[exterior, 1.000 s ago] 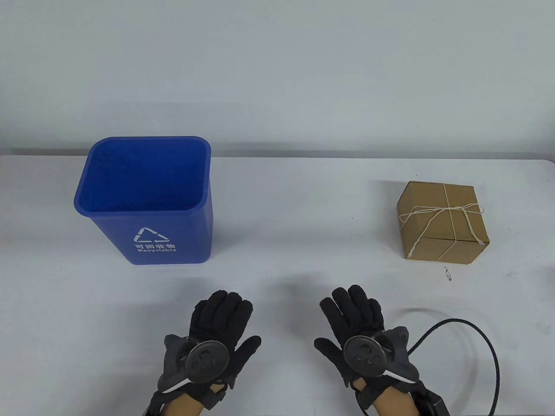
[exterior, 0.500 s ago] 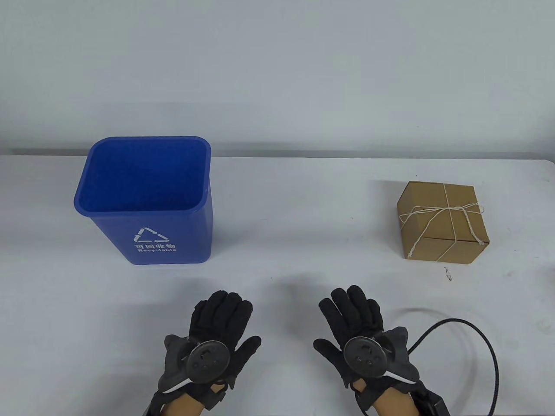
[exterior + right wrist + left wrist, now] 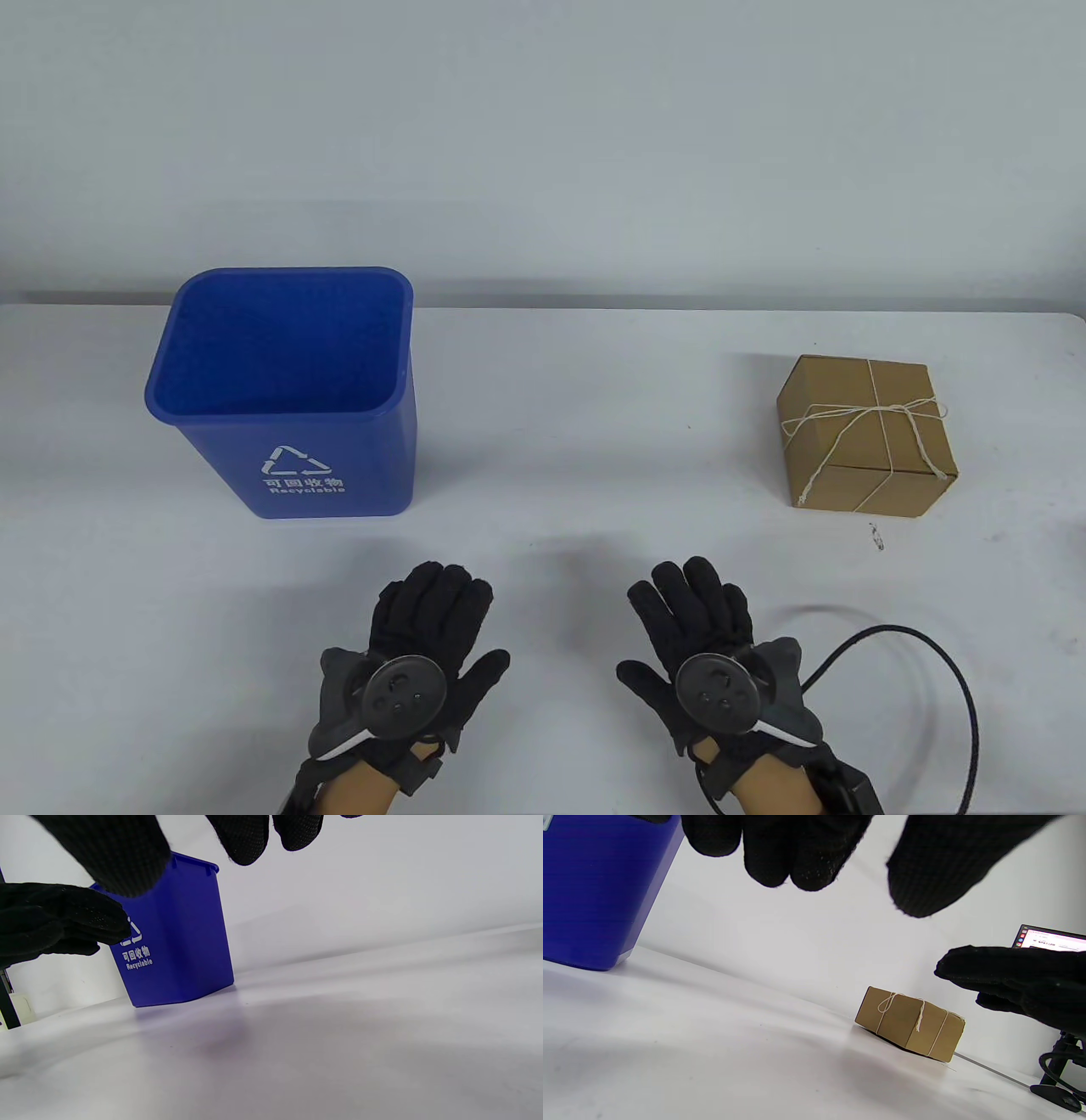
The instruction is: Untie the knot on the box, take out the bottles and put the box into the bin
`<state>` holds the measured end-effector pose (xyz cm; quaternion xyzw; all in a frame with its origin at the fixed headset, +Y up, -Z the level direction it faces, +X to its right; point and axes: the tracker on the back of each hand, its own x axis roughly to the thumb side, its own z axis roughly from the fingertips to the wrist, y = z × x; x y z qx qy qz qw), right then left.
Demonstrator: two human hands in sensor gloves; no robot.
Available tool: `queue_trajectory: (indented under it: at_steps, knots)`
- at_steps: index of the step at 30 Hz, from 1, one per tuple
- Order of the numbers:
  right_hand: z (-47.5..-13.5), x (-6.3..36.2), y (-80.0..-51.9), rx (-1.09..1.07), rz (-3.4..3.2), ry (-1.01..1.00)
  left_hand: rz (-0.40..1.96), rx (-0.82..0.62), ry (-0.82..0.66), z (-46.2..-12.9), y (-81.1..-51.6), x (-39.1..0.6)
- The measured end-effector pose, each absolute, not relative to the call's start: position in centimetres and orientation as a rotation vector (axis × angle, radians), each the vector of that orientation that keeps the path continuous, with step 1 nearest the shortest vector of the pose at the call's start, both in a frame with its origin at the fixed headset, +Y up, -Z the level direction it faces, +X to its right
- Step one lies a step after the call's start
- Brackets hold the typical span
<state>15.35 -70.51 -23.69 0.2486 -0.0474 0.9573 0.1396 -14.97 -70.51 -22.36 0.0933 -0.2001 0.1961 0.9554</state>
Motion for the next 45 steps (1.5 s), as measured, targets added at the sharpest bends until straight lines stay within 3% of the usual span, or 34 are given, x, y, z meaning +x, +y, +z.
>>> queue_trajectory:
  at_steps: [7, 25, 45]
  knots:
    - [-24.0, 15.9, -70.5, 0.681, 2.79, -0.136, 0.4, 0.201, -0.421, -21.9, -70.3, -15.0]
    - [-29.6, 20.4, -70.5, 0.474, 2.893, -0.068, 0.413, 0.159, -0.423, -22.0, -70.8, -15.4]
    - [-37.3, 26.4, -66.6, 0.24, 2.976, -0.054, 0.426, 0.13, -0.425, -22.2, -70.9, -15.3]
